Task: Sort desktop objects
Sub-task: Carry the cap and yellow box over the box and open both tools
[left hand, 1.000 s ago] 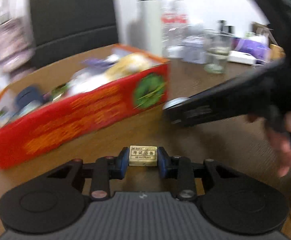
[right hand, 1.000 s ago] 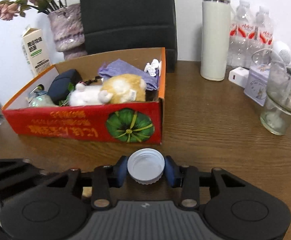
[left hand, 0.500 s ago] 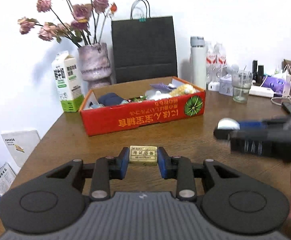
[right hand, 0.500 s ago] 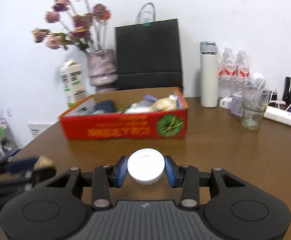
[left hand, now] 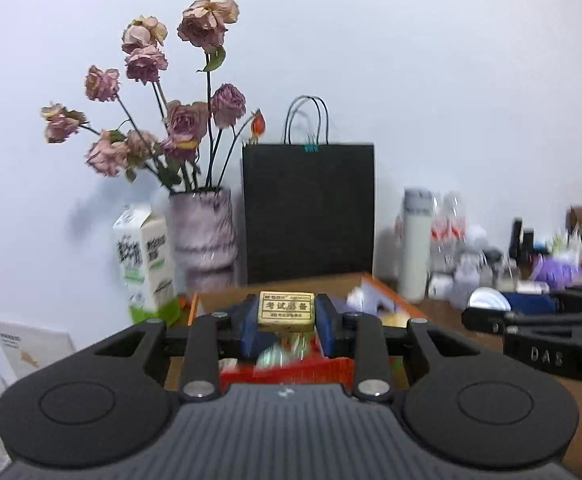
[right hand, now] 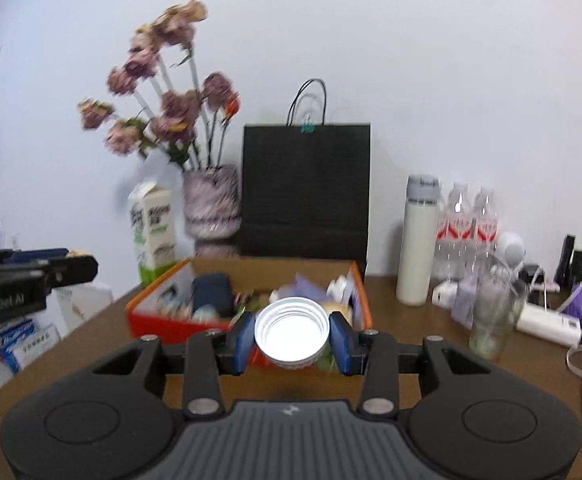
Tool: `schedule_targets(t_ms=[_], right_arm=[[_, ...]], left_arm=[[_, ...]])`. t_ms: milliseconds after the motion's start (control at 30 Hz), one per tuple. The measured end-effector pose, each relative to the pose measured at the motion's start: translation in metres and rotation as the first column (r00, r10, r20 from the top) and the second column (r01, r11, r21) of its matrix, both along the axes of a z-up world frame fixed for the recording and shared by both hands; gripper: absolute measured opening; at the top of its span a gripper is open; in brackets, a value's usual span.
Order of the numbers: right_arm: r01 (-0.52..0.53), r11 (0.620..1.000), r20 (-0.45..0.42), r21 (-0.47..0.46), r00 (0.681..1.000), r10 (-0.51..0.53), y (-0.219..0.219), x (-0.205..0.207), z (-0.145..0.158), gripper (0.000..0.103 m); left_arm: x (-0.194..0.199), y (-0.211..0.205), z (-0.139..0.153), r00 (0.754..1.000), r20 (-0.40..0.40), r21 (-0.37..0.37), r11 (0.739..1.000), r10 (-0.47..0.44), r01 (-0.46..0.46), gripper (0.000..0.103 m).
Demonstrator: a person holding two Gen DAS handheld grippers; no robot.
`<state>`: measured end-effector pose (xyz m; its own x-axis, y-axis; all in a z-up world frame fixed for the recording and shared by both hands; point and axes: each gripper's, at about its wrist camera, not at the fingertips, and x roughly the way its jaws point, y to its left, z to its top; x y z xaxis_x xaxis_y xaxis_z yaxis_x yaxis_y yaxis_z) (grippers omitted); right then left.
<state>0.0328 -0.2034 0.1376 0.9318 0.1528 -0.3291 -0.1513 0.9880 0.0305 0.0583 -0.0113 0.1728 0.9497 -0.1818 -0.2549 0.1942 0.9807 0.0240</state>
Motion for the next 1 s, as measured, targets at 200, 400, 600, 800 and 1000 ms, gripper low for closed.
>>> schedule_targets(t_ms=[200, 400, 600, 800, 1000], right_arm=[[-0.011, 0.998, 0.004, 0.056, 1.0, 0.011, 0.0, 0.085, 0.026, 0.039], [-0.027, 0.99, -0.077, 0.139, 0.996, 0.038, 0.001, 0.186, 0.009, 0.039], [-0.038, 0.991, -0.164, 0.128, 0.985, 0.059, 0.015, 0.261, -0.025, 0.039], [0.009, 0.99, -0.285, 0.137, 0.958, 0.031, 0.0, 0.301, -0.056, 0.039], [0.048, 0.984, -0.368, 0.17, 0.93, 0.019, -0.021, 0.309, -0.072, 0.044]], left_arm=[[0.107, -0.007, 0.004, 0.997, -0.075, -0.097, 0.995, -0.02, 0.012, 0.031], [0.228, -0.019, -0.052, 0.975, -0.217, -0.103, 0.992, 0.043, -0.067, 0.031], [0.305, -0.011, -0.084, 0.925, -0.377, -0.114, 0.99, 0.039, -0.088, 0.031], [0.313, -0.021, -0.092, 0.906, -0.422, -0.067, 0.995, 0.041, -0.076, 0.034], [0.312, -0.026, -0.087, 0.909, -0.414, -0.039, 0.996, 0.055, -0.078, 0.054]])
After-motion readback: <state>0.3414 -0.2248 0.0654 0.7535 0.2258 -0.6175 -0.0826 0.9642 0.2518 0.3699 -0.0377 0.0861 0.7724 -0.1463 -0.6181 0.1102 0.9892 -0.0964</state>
